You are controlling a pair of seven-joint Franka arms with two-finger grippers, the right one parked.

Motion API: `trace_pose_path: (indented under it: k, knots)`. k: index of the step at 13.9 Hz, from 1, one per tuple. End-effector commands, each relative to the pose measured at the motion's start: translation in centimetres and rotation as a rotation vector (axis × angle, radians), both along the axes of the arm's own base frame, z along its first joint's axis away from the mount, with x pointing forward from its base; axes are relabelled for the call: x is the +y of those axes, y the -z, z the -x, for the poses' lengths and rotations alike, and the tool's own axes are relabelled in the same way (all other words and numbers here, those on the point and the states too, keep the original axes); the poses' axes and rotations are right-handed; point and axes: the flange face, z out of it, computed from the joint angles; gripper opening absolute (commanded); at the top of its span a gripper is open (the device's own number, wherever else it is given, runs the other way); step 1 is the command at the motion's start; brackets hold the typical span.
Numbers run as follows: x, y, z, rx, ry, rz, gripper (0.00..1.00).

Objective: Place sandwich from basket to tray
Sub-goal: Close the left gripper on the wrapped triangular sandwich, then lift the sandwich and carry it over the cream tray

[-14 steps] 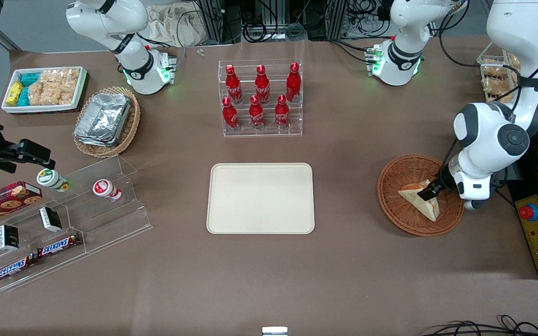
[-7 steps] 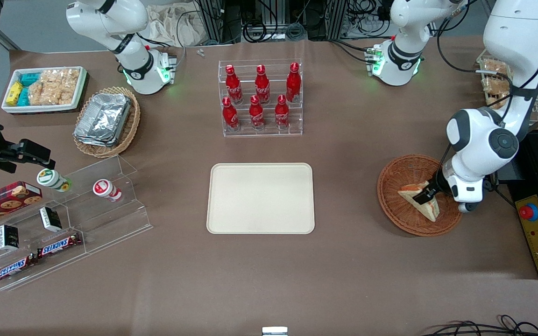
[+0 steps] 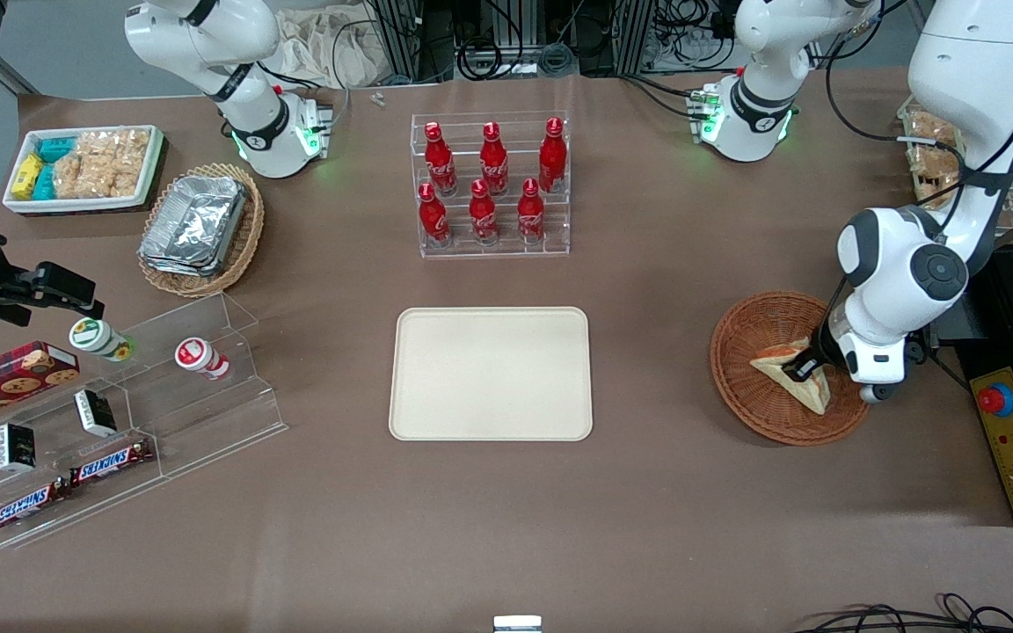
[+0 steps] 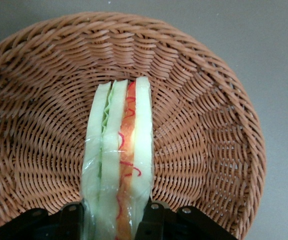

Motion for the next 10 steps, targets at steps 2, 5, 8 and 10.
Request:
trace_pose_path:
  k: [2,5,8,10]
  knots:
    - [0.0,-4.1,-0.9,0.03,0.033,-0.053,0.0]
    - [-1.8,-9.9,-1.4,0.067,0.16,-0.092,0.0]
    - [-7.3,-18.9,-2.8,0.163,0.278,-0.104,0.0]
    - [-12.7,-24.2,-2.2,0.22,0.355,-0.092,0.0]
